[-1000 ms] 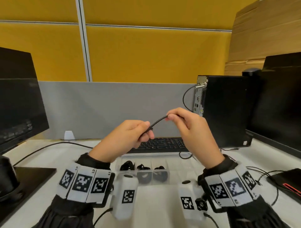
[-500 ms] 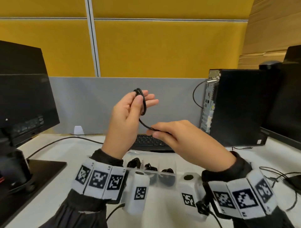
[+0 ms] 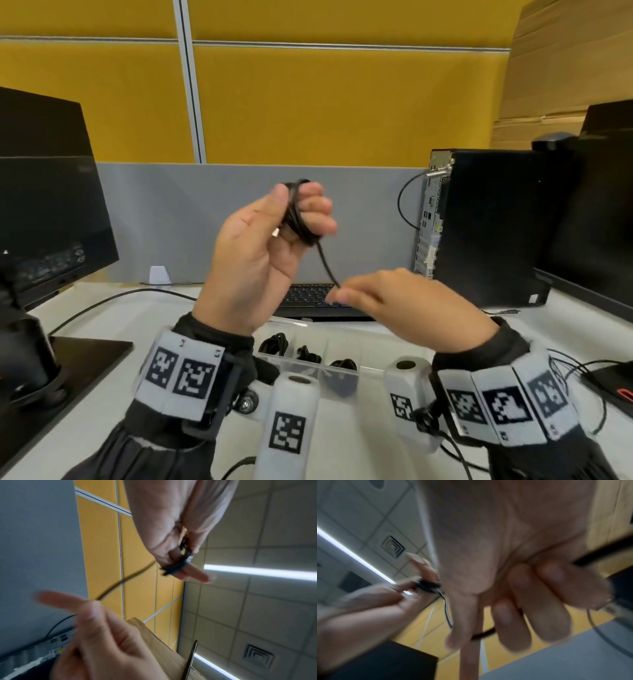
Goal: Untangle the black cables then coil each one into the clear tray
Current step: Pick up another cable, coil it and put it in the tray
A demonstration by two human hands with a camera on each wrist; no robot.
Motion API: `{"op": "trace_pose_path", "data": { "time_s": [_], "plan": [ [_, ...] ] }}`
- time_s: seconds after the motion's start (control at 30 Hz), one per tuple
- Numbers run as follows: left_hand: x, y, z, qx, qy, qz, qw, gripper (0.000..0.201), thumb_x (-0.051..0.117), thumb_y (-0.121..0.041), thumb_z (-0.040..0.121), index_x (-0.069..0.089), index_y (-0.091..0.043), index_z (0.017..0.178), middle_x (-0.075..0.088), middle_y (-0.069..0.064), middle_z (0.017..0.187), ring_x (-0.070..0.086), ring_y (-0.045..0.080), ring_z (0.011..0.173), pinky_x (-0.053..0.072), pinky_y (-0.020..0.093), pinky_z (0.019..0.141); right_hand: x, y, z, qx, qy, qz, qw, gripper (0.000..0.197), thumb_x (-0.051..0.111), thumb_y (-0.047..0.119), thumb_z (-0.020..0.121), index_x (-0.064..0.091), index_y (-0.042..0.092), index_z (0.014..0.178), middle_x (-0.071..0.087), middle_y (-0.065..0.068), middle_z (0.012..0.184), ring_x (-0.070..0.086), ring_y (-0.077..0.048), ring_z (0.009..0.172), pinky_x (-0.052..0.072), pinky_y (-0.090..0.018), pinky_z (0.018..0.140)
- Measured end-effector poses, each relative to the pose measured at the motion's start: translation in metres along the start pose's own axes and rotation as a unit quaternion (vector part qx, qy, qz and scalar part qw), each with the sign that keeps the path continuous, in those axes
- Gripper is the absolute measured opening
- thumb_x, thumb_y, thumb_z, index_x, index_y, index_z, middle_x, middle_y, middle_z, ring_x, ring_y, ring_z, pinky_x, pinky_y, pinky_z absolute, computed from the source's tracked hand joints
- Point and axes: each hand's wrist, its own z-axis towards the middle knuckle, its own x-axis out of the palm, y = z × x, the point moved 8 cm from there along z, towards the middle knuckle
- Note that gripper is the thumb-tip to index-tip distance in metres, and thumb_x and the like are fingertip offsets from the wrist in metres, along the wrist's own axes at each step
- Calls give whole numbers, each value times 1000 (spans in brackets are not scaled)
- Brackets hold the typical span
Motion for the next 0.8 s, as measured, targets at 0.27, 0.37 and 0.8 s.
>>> {"op": "trace_pose_path", "data": {
  "time_s": [0.27,0.37,0.8],
  "plan": [
    [-15,15,-4,20,21,581,813,27,35,-27,100,56,-13,90,69,-15,68,62,-2,71,43,16,72,-56,20,-28,-44,-241,-33,969,27,35,48,96,58,32,95,59,9,84,58,-17,78,47,-35,65],
    [-5,27,-11,-46,88,527,844,40,32,-38,99,58,-11,85,68,4,65,61,9,59,46,27,78,-66,13,-30,-58,-381,-18,923,25,46,49,92,64,32,88,57,9,71,56,-14,63,44,-32,47],
    [-25,-19,-4,-5,-96,22,995,32,40,-26,91,53,-14,65,42,-5,41,38,3,35,43,14,49,-19,-40,11,14,-240,37,970,26,26,35,102,49,23,106,35,4,51,36,-16,46,33,-31,47]
  ]
}}
